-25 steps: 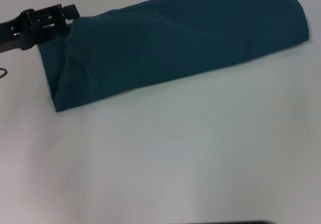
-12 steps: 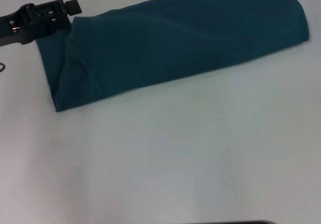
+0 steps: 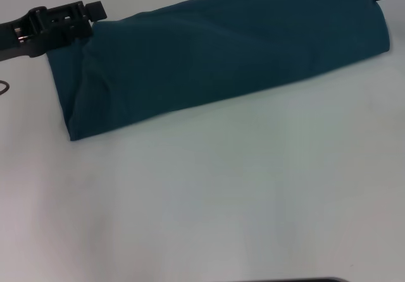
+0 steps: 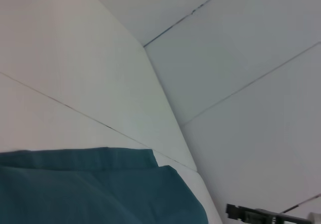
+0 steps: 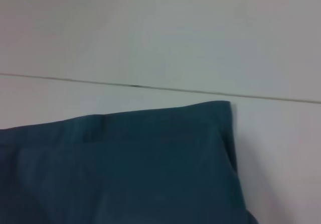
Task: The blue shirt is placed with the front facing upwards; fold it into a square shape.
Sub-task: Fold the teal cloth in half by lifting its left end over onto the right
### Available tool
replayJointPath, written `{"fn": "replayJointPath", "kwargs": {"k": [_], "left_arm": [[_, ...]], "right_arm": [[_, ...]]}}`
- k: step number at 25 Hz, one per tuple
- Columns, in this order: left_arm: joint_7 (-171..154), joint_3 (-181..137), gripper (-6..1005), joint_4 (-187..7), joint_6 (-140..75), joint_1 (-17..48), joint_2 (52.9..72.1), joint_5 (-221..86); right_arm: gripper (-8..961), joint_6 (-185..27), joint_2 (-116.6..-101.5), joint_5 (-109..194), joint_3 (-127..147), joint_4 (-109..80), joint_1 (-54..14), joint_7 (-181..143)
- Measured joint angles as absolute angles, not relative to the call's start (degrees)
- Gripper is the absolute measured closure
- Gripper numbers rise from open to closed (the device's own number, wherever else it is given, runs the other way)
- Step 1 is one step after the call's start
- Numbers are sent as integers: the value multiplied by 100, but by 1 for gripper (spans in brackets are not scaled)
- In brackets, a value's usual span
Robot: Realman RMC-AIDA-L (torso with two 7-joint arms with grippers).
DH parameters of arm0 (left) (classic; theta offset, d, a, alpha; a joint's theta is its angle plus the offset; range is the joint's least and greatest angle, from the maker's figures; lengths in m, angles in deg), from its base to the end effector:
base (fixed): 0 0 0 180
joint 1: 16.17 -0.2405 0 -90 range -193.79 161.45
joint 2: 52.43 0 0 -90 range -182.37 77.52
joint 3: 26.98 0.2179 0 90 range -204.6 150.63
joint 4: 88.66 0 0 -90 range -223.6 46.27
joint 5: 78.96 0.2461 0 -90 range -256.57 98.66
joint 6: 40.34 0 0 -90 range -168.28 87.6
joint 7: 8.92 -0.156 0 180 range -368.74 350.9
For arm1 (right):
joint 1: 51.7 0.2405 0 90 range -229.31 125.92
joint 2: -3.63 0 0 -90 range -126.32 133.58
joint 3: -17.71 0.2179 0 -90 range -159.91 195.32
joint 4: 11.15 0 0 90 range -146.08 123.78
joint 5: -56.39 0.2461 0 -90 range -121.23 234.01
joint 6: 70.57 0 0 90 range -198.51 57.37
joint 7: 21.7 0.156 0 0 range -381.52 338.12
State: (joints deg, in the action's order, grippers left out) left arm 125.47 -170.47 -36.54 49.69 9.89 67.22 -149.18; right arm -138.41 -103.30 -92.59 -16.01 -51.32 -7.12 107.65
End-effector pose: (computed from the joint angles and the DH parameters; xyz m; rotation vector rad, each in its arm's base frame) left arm -0.2454 0.3585 0.0745 -2.2236 -1.6870 -0.9847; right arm 0.2875 0.4498 0.1276 -2.1006 1.2787 0.0600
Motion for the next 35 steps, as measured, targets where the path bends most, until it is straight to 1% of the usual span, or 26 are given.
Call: {"fn": "replayJointPath", "kwargs": {"k": [15,30,35], "left_arm": [[12522,-17005,295,-3646,5020,1001,6773,-15017],[12551,-17042,296,-3646,5169,944,6799,-15066],[12578,-17053,296,-3646,5199,949,6805,-15068]], "right_arm": [[53,-12807,-10397,-9021,-1574,-4204,-652,10881],[99,-12032,-10686,-8886,-1777,-4129,-840,10473],[114,-11830,-10750,-8755,-1797,-3992,-781,10263]]}}
